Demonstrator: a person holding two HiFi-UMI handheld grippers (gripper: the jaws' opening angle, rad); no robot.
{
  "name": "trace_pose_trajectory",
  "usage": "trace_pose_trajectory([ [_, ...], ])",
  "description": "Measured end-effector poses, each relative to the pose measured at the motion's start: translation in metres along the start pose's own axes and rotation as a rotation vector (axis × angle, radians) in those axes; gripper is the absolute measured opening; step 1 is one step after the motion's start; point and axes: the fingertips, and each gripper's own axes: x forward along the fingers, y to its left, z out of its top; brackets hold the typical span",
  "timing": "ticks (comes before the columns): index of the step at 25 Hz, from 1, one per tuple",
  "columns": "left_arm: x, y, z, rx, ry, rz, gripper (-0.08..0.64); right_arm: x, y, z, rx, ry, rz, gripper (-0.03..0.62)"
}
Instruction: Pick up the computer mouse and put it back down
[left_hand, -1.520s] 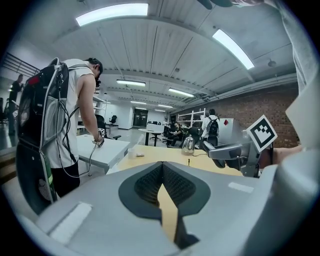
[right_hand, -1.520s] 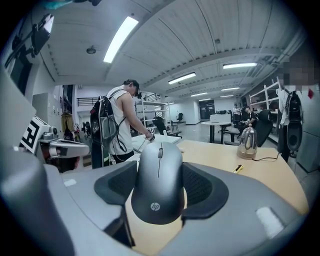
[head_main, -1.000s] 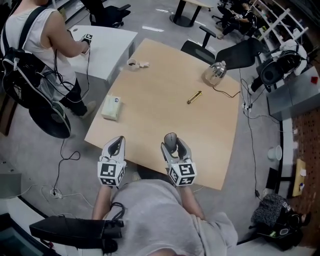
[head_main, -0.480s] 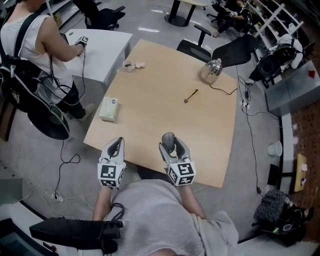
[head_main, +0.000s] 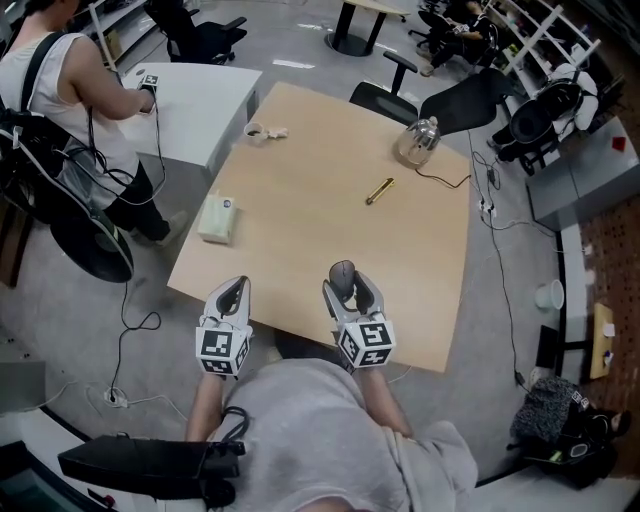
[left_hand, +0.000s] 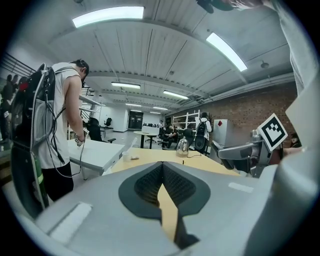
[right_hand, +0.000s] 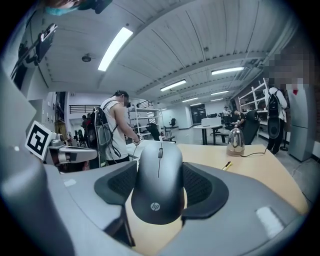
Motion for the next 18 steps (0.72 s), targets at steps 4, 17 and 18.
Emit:
trace_pose_trajectory([
  [4, -0.006, -0.006, 0.0, 0.002, -0.003, -0.009, 0.02, -0.011, -0.006, 0.002, 0.009, -0.011, -0.026, 0.291],
  [17, -0.016, -0.053, -0.009, 0.02, 0.016, -0.114, 0.02, -0.077, -0.046, -0.005, 0.05, -0.049, -0.193, 0.291],
  [18, -0.015, -0.057, -0.011, 0.021, 0.019, -0.127, 0.02, -0.082, -0.05, -0.007, 0.056, -0.051, -0.21, 0.291],
])
